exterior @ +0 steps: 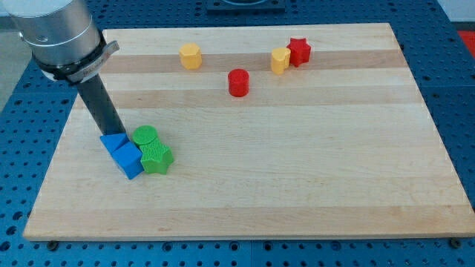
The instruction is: Push red circle diagonally below yellow heart
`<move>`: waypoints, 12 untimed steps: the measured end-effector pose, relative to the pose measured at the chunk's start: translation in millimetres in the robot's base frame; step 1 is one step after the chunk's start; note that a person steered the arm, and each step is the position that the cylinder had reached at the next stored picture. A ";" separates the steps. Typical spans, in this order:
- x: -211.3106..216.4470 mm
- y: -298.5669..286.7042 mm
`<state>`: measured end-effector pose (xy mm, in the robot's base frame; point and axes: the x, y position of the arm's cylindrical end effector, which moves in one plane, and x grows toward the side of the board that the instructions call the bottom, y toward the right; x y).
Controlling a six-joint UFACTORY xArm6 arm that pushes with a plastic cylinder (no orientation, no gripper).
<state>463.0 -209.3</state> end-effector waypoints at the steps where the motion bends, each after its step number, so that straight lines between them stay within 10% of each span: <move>1: -1.0 19.8; 12: -43.4 113.4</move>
<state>419.6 -95.9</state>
